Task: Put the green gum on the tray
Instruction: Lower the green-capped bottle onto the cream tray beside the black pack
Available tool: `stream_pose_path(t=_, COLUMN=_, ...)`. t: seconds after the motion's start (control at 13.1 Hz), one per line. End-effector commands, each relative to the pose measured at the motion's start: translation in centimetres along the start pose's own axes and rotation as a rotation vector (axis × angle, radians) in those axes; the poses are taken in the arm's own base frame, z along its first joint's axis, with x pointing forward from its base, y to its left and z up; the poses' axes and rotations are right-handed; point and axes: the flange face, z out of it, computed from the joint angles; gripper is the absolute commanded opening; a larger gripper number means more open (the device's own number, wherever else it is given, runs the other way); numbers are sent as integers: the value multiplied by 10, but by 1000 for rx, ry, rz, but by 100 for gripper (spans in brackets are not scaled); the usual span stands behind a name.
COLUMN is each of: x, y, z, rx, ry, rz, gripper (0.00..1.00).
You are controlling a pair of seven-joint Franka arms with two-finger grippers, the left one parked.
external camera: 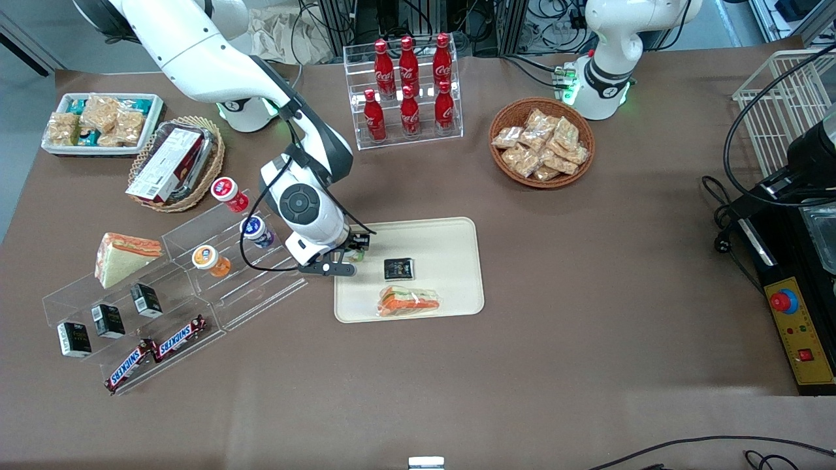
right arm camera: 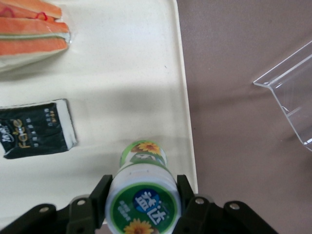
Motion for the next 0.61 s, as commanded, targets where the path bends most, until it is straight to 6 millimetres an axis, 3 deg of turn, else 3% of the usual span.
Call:
stream_pose_path(t=0.0, x=7, y=-7, z=6, rx=2, ry=18, rz=5, gripper=38)
stream_pose_path(t=0.23, x=6, y=-9, z=11, rx=-6, ry=25, rz=-11, gripper=38)
stream_pose_path(t=0.31, x=6, y=-9, z=11, rx=-6, ry=25, rz=-11, gripper=45)
stream_pose_path(t=0.46, x=6, y=-9, z=11, rx=-18, ry=35, rz=-32, gripper=100)
stream_pose_path(t=0.53, x=6, y=-9, z=11, rx=-41, ry=55, rz=-61, gripper=100)
